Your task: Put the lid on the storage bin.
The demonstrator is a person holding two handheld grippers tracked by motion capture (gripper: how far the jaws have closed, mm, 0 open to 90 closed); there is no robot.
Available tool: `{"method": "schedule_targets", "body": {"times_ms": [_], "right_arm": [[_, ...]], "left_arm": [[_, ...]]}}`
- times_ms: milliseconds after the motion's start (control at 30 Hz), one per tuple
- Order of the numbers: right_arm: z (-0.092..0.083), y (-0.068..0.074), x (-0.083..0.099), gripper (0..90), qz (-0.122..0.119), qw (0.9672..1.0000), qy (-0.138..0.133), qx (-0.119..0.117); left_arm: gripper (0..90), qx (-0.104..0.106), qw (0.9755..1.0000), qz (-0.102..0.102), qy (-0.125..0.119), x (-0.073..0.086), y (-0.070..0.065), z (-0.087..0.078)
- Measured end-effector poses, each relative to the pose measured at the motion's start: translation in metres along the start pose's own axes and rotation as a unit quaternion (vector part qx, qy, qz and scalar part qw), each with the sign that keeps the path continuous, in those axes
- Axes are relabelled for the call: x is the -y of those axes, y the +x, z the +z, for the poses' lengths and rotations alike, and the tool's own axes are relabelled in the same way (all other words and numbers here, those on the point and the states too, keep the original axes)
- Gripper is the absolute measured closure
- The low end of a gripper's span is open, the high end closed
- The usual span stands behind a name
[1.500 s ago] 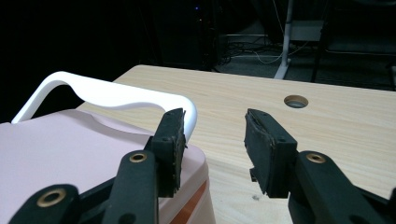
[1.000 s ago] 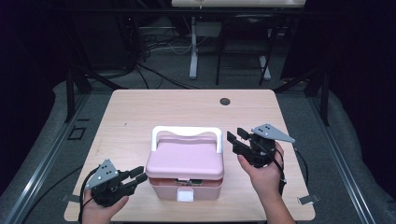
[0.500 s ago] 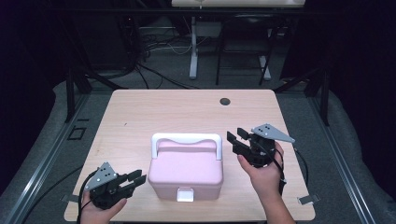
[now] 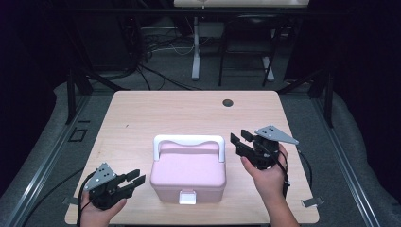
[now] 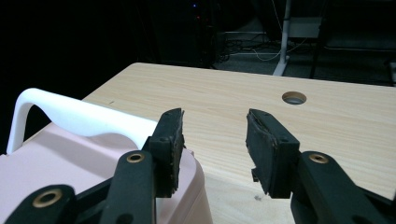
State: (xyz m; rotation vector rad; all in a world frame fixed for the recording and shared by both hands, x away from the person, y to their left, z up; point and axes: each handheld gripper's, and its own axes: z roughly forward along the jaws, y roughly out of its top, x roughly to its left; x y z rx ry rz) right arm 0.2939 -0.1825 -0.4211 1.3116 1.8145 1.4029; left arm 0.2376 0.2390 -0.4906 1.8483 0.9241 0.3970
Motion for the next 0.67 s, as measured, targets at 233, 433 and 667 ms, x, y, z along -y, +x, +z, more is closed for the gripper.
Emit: {"method": "schedule_targets", "body": {"times_ms": [233, 433, 667], "right_arm": [[0.003, -0.002, 0.002, 54.4, -0.001, 1.0, 0.005, 0.004], [0.007, -0.003, 0.005, 52.6, -0.003, 0.9999, 0.01, 0.005], [0.009, -0.005, 0.006, 51.4, -0.005, 0.9999, 0.014, 0.002]], "left_arm": [[60.6, -0.017, 0.9998, -0.013, -0.004, 0.005, 0.009, 0.003], [54.8, -0.022, 0.9995, -0.024, -0.001, 0.009, 0.015, 0.006], [52.4, -0.027, 0.9992, -0.029, -0.004, 0.012, 0.018, 0.007]]}}
